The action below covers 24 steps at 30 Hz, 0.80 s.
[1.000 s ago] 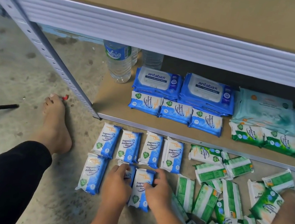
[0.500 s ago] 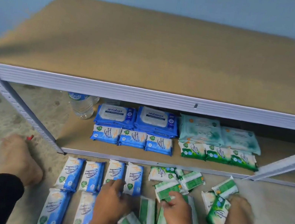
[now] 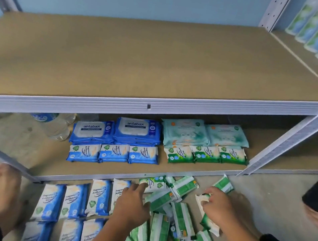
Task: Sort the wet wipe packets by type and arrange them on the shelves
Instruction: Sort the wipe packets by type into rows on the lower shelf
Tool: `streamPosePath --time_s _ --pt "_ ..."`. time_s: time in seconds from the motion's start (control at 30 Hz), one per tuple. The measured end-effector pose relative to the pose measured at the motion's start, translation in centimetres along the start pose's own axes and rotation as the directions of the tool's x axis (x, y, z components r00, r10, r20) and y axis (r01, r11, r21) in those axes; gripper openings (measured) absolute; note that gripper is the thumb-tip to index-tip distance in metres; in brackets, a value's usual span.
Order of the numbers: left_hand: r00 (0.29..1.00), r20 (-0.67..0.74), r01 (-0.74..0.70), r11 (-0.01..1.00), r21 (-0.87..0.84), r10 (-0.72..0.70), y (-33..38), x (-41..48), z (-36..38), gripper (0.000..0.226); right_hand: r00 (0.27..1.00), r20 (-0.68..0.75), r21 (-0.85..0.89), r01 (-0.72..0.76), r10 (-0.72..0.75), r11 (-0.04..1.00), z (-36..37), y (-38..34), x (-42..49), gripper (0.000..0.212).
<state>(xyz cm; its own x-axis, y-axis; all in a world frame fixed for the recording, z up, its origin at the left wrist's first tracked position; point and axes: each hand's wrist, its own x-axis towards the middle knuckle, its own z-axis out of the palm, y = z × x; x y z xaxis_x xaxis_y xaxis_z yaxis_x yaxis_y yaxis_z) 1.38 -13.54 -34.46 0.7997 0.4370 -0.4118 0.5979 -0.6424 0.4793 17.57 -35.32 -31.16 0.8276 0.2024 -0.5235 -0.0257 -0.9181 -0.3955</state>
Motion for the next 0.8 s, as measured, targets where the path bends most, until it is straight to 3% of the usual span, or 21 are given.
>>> streamPosePath --time_s 0.07,0.13,0.27,0.37,0.43,0.53,0.63,0.8 --pt "1.0 0.027 -0.013 1.0 0.023 0.012 0.5 1.2 0.9 0.067 0.999 0.03 -0.125 -0.007 0.011 0.992 -1.4 0.1 0.2 0.029" --pt "0.998 0.056 -0.02 0.999 0.038 0.017 0.9 2.5 2.0 0.07 0.999 0.049 -0.213 -0.007 0.018 0.977 -2.4 0.3 1.4 0.046" --pt "0.991 0.128 -0.039 0.993 0.114 0.024 1.4 5.4 4.2 0.076 0.996 -0.033 -0.291 -0.091 0.085 0.952 -1.3 2.8 5.3 0.068" --pt "0.987 0.156 0.009 0.987 0.163 -0.035 1.7 7.4 5.3 0.082 0.983 -0.065 -0.393 -0.186 0.174 0.901 1.6 6.6 11.1 0.078" --pt "0.984 0.154 0.059 0.983 0.175 -0.086 1.5 8.6 6.0 0.086 0.984 -0.033 -0.426 -0.173 0.176 0.888 1.2 4.1 10.3 0.08" --pt "0.987 0.108 0.095 0.977 0.192 -0.117 1.1 10.0 6.7 0.094 0.979 0.105 -0.426 -0.117 0.178 0.897 2.3 2.2 11.0 0.073" --pt "0.987 0.113 0.086 0.972 0.218 -0.112 0.9 10.9 7.0 0.099 0.99 0.087 -0.383 -0.071 0.112 0.921 3.8 2.5 12.2 0.059" --pt "0.984 0.17 0.011 0.966 0.259 -0.057 0.9 10.7 7.0 0.088 0.991 0.082 -0.388 0.131 -0.107 0.912 6.0 2.9 10.5 0.03"
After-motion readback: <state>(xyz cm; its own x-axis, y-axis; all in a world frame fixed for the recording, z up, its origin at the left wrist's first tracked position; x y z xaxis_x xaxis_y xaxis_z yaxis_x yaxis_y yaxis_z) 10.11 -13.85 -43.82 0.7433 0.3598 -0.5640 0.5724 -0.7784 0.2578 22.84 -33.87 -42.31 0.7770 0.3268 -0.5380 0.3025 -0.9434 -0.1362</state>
